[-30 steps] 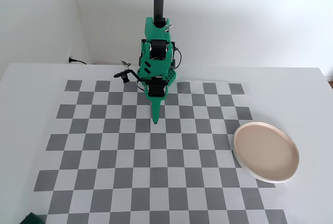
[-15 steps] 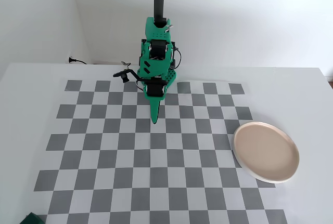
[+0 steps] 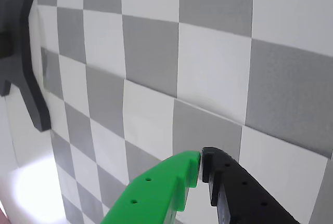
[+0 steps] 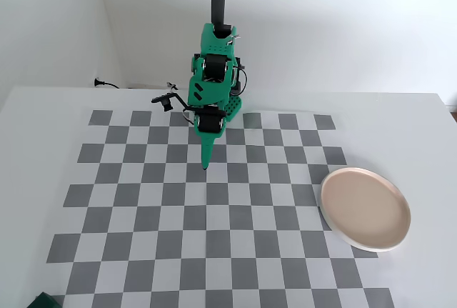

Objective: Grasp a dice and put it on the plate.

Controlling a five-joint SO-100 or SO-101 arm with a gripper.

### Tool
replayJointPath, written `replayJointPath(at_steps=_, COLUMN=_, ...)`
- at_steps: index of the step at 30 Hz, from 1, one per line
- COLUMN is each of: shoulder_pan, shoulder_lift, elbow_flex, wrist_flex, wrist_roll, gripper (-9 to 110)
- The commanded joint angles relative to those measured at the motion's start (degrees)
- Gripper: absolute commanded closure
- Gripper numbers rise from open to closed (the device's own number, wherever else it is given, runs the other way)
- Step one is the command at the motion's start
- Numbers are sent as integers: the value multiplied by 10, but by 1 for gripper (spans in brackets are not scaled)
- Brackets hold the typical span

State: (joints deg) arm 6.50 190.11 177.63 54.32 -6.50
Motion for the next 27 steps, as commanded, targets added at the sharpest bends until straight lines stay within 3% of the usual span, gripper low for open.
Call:
replayJointPath(at_steps=1, shoulder_pan=21, shoulder_lift=10, elbow_flex=-98, wrist_flex=18, wrist_roll=-11, gripper=106)
replayJointPath(at_steps=8, shoulder_pan=-15, shoulder_lift=-26, elbow_flex=-217, wrist_flex=61, wrist_roll=16, gripper=106)
replayJointPath(at_steps=27, shoulder_pan=19, shoulder_lift=-426, elbow_flex=-484, wrist_flex=-162, wrist_roll=-132, gripper=106)
